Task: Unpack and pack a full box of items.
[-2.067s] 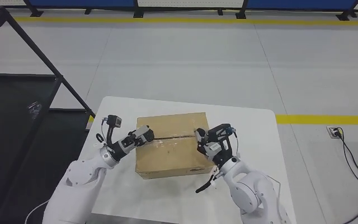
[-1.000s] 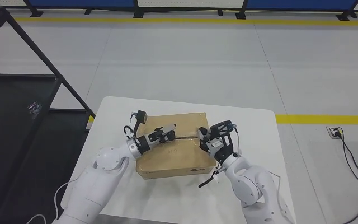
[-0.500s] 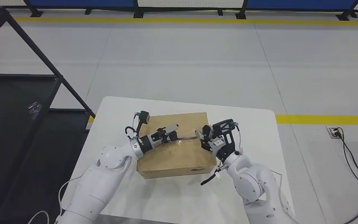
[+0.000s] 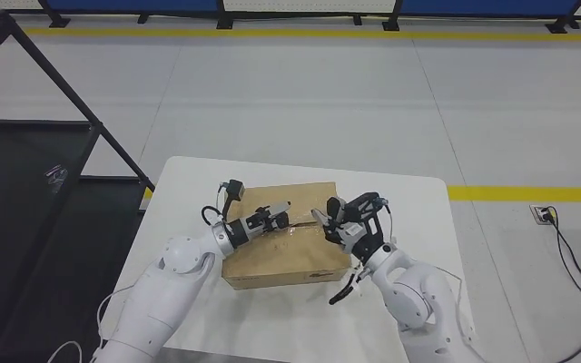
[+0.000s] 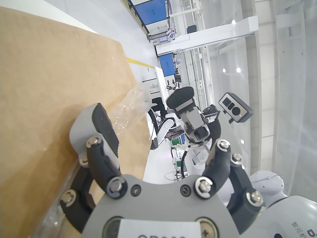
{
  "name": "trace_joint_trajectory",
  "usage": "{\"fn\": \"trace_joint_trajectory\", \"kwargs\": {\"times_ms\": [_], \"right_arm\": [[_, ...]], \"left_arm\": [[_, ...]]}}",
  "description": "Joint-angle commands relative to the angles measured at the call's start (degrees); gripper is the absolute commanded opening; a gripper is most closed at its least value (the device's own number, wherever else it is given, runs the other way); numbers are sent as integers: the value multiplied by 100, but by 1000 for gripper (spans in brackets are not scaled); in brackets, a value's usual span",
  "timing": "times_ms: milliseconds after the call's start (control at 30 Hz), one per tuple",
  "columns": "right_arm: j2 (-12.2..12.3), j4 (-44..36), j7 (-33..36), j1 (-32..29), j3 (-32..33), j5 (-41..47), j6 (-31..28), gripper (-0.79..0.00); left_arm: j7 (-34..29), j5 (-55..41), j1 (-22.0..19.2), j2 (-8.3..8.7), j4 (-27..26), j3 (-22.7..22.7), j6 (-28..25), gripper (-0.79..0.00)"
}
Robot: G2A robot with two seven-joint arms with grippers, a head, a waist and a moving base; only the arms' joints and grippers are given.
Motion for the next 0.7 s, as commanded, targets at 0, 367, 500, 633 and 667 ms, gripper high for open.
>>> {"fn": "trace_joint_trajectory", "kwargs": {"times_ms": [0,367,500,633,667], "right_arm": [[-15,204,-193,183,-150,-110,-24,-425],[-127,1537,61,1278,-568,444,135,-453],[-125,1679,222,1435,-573,602,77,-453],[-76,1321,-368,1194,-524,246,-135,-594],[-67,1268,-343,1154,-534,170,-123,-600]], "left_arm": [[-1,6,1,-8,6,0,-3,-25],[-28,-35,47,-37,2,-38,-17,-31],[-50,-46,72,-37,-28,-83,-28,-25],[-59,-39,104,-33,-68,-129,-29,-28],[-62,-35,111,-33,-76,-136,-25,-31]]}}
